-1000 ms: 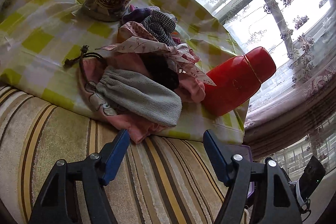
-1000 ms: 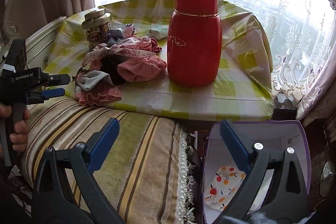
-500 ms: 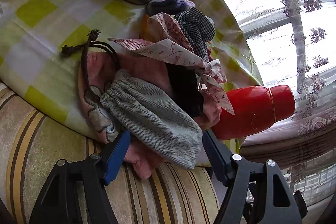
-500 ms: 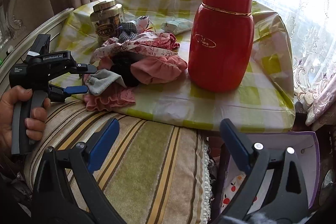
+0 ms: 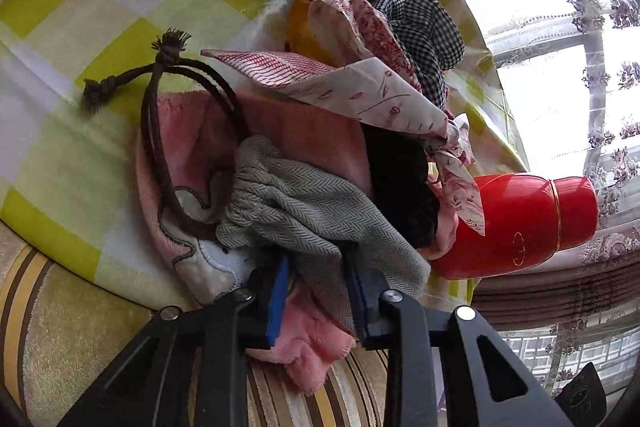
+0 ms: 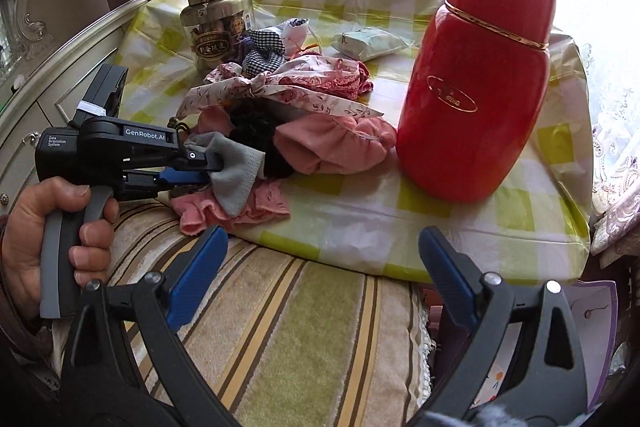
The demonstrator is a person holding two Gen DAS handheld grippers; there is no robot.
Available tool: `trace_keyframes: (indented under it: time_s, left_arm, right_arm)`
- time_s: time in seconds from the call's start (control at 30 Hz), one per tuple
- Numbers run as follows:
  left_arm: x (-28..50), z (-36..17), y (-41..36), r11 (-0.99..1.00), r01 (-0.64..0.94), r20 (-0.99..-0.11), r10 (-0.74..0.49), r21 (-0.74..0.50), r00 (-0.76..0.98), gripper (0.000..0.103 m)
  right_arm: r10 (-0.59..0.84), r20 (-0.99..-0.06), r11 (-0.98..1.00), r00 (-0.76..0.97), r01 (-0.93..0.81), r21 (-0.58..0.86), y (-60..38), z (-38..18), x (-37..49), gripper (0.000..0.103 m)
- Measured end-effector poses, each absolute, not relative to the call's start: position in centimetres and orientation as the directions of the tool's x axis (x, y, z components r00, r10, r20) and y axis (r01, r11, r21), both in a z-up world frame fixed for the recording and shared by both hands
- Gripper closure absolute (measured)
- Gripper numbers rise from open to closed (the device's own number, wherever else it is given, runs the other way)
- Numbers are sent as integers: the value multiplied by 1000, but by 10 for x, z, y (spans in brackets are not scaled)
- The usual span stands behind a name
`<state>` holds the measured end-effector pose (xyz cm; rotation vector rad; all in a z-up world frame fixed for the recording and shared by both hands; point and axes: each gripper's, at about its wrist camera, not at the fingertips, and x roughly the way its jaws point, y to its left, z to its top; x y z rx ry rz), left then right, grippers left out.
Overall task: Organize soft objects
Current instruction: 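Grasp the grey drawstring pouch with the left tool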
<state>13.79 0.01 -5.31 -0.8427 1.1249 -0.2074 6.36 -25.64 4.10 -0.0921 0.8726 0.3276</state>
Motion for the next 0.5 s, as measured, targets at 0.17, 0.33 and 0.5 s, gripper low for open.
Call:
trace_keyframes:
  time_s: [0.17,0.33,0.5]
  left_arm:
    - [134,-50,2,683,-215,-686,-553,-698,472,94]
    - [127,-37,11,684,-177,-658,-545,-707,520,97]
    - [118,-23,23,701,-156,-645,-515,-696,564,97]
  right_arm:
    - [256,-769,941,585,-333,60,-237,41,80,5]
    - [263,-775,933,575,-357,52,-218,39,94,5]
    - [265,-781,927,565,-373,45,-202,37,107,6]
